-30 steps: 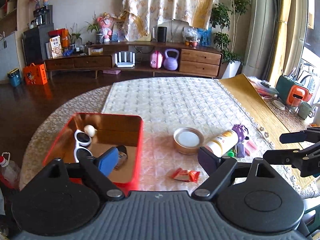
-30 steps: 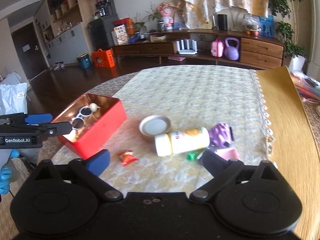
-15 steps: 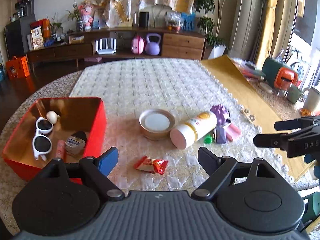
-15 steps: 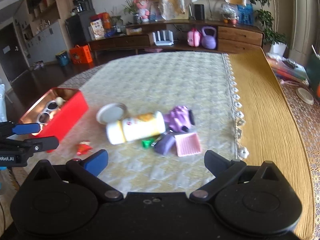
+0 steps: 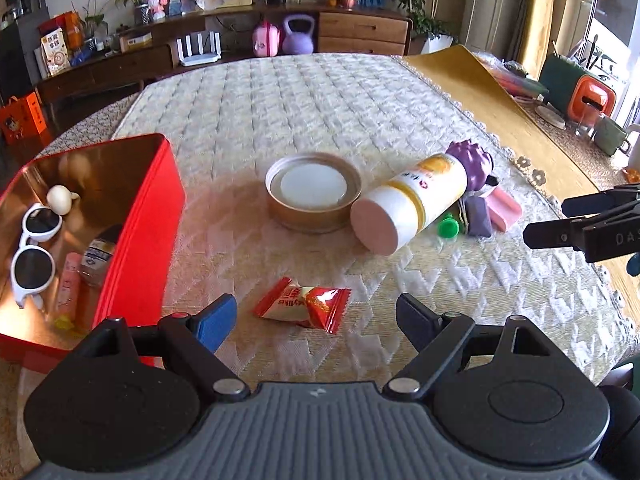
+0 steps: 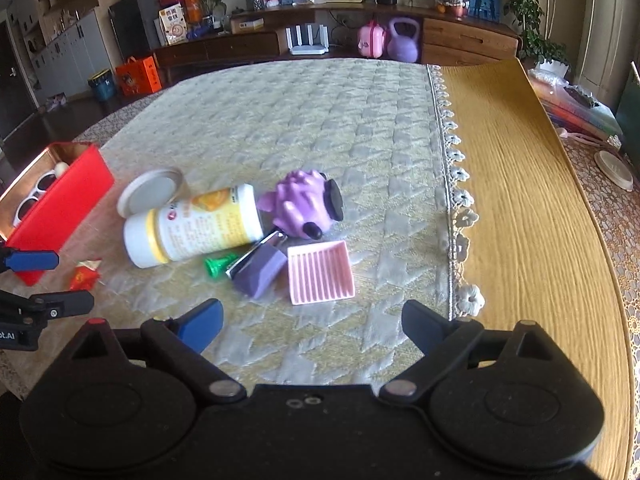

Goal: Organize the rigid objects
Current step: 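Move both tools back toward the red candy and pink comb on the table, then grasp the red candy with the left tool while the right tool grasps the pink comb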

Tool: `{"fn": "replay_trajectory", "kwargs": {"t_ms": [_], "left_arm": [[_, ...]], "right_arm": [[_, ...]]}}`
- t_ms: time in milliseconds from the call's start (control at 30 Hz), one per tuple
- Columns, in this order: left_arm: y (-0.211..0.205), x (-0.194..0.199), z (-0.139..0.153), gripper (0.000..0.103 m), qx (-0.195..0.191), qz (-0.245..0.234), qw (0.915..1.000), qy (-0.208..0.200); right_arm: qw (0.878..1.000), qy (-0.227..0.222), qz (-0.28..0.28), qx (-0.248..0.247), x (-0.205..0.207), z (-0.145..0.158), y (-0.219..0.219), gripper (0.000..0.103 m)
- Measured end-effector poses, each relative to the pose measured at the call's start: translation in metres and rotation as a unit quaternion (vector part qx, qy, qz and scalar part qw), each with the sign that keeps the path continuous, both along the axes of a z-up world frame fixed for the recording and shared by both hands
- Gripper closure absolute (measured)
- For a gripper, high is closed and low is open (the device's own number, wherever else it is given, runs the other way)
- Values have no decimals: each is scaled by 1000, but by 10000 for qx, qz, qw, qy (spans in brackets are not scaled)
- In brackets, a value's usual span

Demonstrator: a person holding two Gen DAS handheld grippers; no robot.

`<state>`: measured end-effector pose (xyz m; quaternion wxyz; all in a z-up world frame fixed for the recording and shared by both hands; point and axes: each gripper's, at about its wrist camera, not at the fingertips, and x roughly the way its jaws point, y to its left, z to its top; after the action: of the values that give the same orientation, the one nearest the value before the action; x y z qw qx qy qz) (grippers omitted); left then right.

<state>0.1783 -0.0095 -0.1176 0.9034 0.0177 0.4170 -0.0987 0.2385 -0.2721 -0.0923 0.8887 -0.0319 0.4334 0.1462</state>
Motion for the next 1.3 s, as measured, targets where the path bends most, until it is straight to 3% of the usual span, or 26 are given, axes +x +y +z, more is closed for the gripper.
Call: {"fn": "replay_trajectory", "kwargs": {"t_ms": [267,567,700,833,1000,1067,1100,1300], "left_arm": [[3,8,-15,16,73,17,10000,49],[2,7,-18,17,173,-41,9998,-88],[1,6,-16,34,171,-63,9997,-154],[1,7,-14,41,111,-79,9998,-123],[1,7,-12,61,80,-96,9999,-118],[1,7,-12,64,90,-110,9998,-118],[1,7,-12,69,97,-114,9998,-118],[0,4,-8,75,125,-146,9997,-167]], "right_arm": [[9997,80,18,-226,16,-14,4,23],[9991,-52,105,-417,25,-17,9,30],[9989,-105,163,-431,26,-16,12,35],[9988,-144,190,-437,25,-16,15,42],[9986,-178,183,-457,23,-15,18,54],[9986,-184,167,-459,22,-14,19,62],[9986,-190,148,-470,20,-14,19,62],[9985,-239,35,-500,10,-12,16,62]]}}
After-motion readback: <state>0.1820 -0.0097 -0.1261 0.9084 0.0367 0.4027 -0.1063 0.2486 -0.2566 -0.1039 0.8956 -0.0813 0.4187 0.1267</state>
